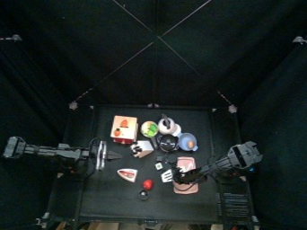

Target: Place green sushi piece left of plate

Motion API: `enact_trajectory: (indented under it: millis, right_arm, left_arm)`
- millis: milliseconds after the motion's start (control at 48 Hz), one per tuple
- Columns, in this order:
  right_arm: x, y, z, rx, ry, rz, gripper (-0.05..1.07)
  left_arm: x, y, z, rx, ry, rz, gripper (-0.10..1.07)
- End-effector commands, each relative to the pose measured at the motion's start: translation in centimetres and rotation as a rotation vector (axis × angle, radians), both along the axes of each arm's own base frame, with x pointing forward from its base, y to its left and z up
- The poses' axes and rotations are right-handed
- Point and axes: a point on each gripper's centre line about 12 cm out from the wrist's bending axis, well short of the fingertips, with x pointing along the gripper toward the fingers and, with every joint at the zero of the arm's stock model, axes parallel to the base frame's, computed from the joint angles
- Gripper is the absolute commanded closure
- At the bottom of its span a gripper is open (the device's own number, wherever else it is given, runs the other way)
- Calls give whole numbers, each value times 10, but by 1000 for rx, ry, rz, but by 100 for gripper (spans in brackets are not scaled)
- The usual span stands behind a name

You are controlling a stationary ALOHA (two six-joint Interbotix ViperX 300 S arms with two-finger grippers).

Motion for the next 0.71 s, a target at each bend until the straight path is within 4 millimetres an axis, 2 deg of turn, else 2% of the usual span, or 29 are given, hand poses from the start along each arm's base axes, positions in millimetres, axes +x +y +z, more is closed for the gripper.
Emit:
enact_trajectory:
  millis: [0, 396, 688]
  right_arm:
    - [9, -2, 9, 4, -35, 0, 33]
    - [31, -17, -8, -25, -3, 8, 32]
    - [33, -17, -15, -15, 0, 13, 31]
  left_arm:
    - [2, 0, 5, -2, -12, 3, 97]
    - [2, 0, 5, -2, -12, 3, 97]
    - [2, 0, 4, -2, -8, 3, 98]
